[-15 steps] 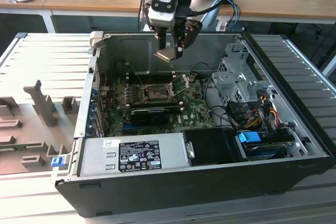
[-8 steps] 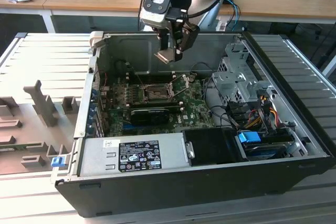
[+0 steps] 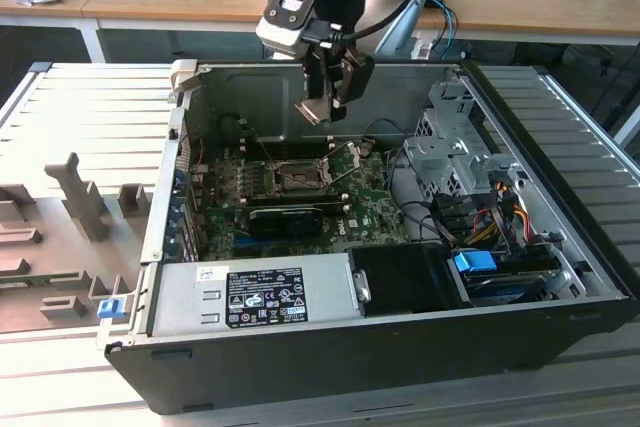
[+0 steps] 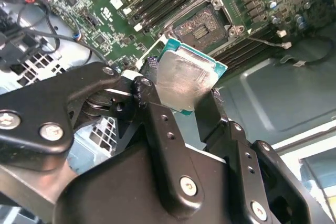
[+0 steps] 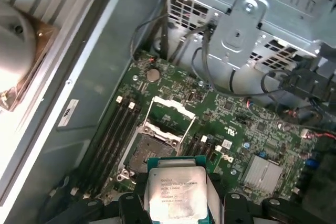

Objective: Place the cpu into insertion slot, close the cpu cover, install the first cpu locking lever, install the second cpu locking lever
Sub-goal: 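Place the cpu into insertion slot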

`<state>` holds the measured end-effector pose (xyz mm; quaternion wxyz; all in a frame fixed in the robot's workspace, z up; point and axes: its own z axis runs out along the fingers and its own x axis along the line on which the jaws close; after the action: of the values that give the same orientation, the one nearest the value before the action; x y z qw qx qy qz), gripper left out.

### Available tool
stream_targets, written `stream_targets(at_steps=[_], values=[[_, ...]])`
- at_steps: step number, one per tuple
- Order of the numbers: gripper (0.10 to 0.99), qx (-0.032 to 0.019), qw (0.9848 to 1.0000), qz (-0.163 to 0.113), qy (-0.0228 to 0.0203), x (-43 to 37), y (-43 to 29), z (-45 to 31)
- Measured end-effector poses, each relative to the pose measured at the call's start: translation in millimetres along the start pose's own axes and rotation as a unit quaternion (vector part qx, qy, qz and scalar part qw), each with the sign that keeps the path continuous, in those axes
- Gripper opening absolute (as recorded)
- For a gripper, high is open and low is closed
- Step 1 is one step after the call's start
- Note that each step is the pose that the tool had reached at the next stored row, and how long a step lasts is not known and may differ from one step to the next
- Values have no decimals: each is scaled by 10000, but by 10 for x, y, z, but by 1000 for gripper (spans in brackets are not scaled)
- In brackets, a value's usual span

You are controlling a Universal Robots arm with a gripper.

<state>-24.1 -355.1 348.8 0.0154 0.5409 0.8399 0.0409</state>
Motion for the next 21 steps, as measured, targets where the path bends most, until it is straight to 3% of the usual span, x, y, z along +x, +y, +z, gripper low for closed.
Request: stream_targets(at_steps=[3,5,7,10,18,21], values=[[529,-7,9984,566,-48,-2,-7,85],[529,-11,9960,893,-75,-2,-11,133],[529,-13,9943,1059,-88,-3,-13,158],[529,-14,9906,1360,-113,-4,-17,205],[529,3,9824,1862,-147,-4,-26,302],[529,11,9814,1916,-152,21,-66,360]])
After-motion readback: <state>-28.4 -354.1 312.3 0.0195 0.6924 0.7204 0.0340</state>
